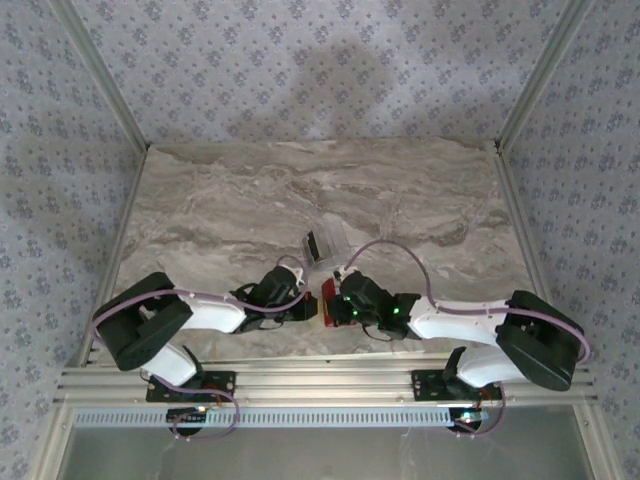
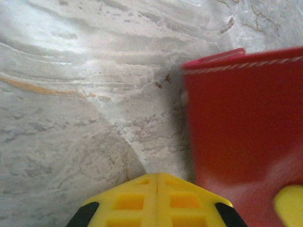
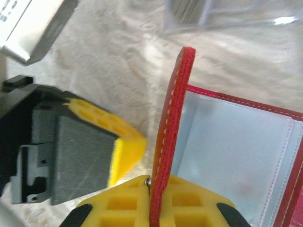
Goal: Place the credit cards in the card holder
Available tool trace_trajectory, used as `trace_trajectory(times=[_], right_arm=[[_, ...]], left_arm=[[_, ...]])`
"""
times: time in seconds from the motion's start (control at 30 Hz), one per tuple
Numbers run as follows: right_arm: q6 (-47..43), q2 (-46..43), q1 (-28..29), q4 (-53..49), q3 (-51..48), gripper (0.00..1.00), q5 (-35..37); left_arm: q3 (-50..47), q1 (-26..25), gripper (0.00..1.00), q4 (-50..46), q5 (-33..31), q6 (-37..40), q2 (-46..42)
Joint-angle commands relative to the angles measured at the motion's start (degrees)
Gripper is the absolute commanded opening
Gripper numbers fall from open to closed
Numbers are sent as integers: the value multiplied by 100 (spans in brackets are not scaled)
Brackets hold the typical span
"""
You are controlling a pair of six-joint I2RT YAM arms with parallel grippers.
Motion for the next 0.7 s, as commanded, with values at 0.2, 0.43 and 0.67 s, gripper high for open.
trace_trajectory(times=[0.2, 0.43, 0.67], right_arm=[[-45, 939, 786, -2040, 1215, 13, 2123], [-325, 1515, 871, -1230, 1396, 41, 1097], [-796, 1262, 615, -125, 937, 62, -221]], left_arm=[[-258, 477, 6, -1493, -620, 206, -752], [-341, 720, 9, -2117, -713, 272, -1433], [-344, 932, 14, -2555, -596, 439, -1974]])
